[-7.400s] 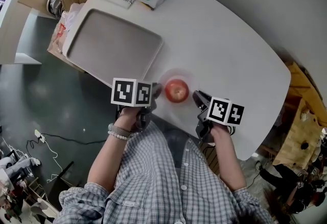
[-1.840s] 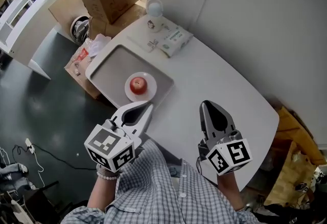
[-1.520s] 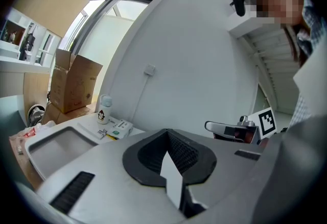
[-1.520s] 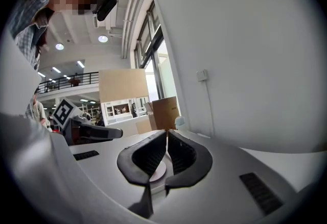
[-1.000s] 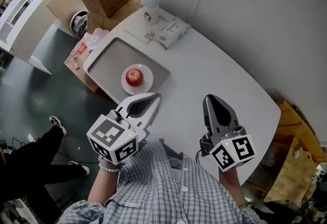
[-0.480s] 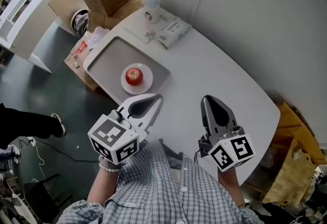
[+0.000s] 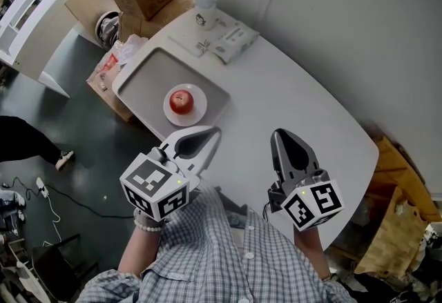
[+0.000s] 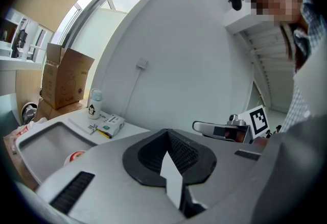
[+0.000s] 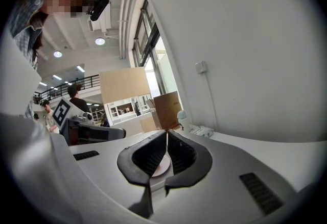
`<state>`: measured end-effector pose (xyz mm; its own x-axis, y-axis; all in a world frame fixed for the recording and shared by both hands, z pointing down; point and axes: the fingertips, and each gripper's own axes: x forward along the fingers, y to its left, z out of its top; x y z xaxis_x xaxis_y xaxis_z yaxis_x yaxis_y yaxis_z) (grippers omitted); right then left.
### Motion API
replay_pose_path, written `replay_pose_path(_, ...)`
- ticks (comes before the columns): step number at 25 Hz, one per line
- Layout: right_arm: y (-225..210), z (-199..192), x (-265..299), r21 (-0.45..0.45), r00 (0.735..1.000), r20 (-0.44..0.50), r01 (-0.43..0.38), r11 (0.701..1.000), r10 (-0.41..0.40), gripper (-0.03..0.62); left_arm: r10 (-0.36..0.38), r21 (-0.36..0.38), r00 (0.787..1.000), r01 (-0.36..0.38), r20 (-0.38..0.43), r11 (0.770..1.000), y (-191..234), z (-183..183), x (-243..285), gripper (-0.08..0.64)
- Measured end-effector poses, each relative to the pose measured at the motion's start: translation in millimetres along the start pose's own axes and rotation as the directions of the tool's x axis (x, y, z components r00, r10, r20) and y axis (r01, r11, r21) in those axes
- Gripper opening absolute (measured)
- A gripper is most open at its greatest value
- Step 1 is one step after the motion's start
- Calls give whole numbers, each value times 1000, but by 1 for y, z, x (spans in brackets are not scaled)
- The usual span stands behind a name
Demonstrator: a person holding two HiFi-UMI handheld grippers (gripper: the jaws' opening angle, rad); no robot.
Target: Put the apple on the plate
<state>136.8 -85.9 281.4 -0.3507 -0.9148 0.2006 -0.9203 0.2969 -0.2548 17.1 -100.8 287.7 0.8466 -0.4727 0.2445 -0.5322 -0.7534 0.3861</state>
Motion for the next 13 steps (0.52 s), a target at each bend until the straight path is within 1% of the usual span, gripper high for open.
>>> replay_pose_path(13,3,-5,2,-5,1000,-26,-7,1000,7,26,1,-9,1000,-1,-6,1000,1,-3,0,8)
